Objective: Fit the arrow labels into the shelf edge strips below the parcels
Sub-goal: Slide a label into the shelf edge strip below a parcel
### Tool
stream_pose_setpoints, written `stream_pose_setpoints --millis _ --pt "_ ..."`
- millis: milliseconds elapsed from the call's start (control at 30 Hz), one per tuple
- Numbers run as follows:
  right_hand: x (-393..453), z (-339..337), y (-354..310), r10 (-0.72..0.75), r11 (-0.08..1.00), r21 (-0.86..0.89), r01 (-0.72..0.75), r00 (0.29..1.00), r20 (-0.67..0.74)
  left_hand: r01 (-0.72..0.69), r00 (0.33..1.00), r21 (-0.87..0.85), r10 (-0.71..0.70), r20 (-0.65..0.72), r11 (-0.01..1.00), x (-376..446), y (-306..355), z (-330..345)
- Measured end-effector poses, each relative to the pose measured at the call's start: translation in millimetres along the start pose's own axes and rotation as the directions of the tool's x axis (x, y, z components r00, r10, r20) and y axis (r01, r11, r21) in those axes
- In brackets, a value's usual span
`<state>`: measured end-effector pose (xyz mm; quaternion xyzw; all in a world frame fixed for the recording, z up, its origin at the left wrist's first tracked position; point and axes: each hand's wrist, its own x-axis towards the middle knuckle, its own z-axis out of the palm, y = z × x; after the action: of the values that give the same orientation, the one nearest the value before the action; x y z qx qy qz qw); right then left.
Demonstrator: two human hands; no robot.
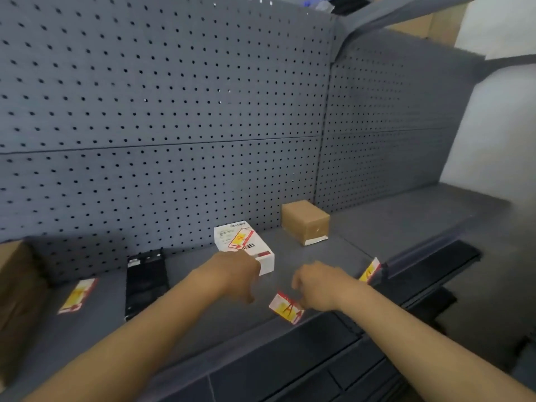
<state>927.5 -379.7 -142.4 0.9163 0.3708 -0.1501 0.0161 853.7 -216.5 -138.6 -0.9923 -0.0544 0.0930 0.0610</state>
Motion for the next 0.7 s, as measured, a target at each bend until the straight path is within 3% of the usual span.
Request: stream_pose_setpoints --millis 167,500,700 --pt "32.3 11.5 6.3 -0.076 0.994 -0.066 0.083 0.992 0.099 0.033 0.999 -0.029 -0.032 0.033 0.999 19.3 -4.0 8.2" --pt "63.4 15.2 24.3 -0.313 0.946 -0.042 0.321 0.941 0.127 0.230 0.968 -0.068 -0.221 0.119 0.971 9.0 -2.7 6.2" --pt "58.0 -21.6 4.7 -0.491 0.868 0.061 0.492 0.871 -0.036 0.351 0.934 -0.254 -0.357 0.021 0.901 -50.1 -5.9 -9.2"
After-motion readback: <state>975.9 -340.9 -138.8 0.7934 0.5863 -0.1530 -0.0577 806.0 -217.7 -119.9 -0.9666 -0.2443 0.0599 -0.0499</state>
